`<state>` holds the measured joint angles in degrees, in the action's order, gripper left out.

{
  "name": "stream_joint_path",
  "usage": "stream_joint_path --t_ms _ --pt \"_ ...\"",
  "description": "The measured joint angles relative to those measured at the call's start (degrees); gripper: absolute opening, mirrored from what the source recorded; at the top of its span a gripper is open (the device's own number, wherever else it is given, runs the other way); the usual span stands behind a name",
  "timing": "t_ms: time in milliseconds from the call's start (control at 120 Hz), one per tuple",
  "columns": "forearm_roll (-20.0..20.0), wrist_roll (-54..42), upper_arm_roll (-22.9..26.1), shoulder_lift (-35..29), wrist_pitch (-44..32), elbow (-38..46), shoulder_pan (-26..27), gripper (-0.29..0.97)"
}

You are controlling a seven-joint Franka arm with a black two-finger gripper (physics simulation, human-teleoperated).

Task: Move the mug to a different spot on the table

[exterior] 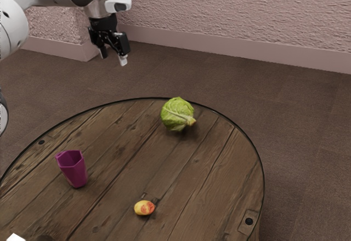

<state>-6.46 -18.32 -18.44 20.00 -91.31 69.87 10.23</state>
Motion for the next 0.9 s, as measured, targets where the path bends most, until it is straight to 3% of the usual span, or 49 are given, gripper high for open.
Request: stream_joint_path --t_ms 108,192,275,433,633,900 --pt "0.16 -0.70 -0.61 -0.52 -0.51 1.96 -0.12 0.66" --pt "0.43 -1.32 -1.71 -3.75 -0.60 8.81 -0.40 0.66" --pt "3.39 -5.20 -2.41 -10.65 -3.13 18.45 -0.84 0.66" --pt "8.18 -20.23 -3.93 -16.45 -9.03 28.74 -1.92 0.66" --pt "10.25 -40.57 -5.25 -18.40 -15.41 36.97 -3.26 0.66" --pt "13.12 -60.33 -9.43 -22.45 -24.25 50.74 -2.18 0.66"
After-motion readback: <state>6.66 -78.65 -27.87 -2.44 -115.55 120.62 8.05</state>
